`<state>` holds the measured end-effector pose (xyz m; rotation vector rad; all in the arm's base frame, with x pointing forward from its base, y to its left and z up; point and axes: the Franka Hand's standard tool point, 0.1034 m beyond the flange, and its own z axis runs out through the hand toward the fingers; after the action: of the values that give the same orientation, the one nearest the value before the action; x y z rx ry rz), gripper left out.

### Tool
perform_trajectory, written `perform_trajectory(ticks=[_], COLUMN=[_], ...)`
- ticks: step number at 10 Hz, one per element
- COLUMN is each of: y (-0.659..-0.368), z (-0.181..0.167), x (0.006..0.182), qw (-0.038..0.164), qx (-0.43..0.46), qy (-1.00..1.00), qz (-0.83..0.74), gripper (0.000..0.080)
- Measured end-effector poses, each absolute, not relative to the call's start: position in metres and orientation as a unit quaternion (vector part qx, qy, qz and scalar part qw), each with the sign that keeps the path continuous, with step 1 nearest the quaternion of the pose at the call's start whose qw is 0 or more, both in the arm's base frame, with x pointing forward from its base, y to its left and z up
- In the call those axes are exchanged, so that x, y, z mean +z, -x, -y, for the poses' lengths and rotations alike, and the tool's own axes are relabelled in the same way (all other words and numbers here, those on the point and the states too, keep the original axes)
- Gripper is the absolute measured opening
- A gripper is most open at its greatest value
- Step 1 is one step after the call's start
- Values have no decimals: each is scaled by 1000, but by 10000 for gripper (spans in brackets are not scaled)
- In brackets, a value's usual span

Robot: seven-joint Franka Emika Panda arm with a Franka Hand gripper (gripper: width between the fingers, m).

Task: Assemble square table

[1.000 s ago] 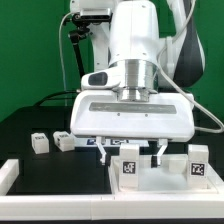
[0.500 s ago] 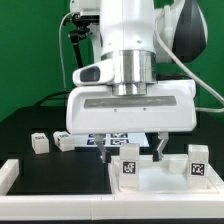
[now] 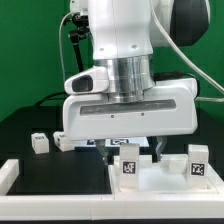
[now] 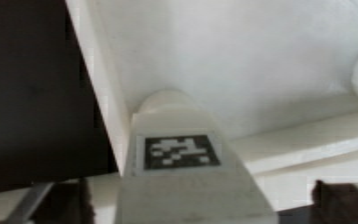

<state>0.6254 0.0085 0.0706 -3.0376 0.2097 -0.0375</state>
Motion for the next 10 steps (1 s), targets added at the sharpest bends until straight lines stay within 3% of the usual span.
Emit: perform_trajectory(ticks=[2, 3, 6, 8, 10], y=[-625, -625, -625, -626, -624], z=[-9, -8, -8, -5, -8], x=[70, 70, 69, 69, 67], qw=[49, 49, 49, 48, 66], qx=[-10, -8, -3, 5, 29], qy=[993, 987, 969, 926, 801], qz=[-110, -152, -242, -374, -594], gripper=[453, 290, 290, 290, 290])
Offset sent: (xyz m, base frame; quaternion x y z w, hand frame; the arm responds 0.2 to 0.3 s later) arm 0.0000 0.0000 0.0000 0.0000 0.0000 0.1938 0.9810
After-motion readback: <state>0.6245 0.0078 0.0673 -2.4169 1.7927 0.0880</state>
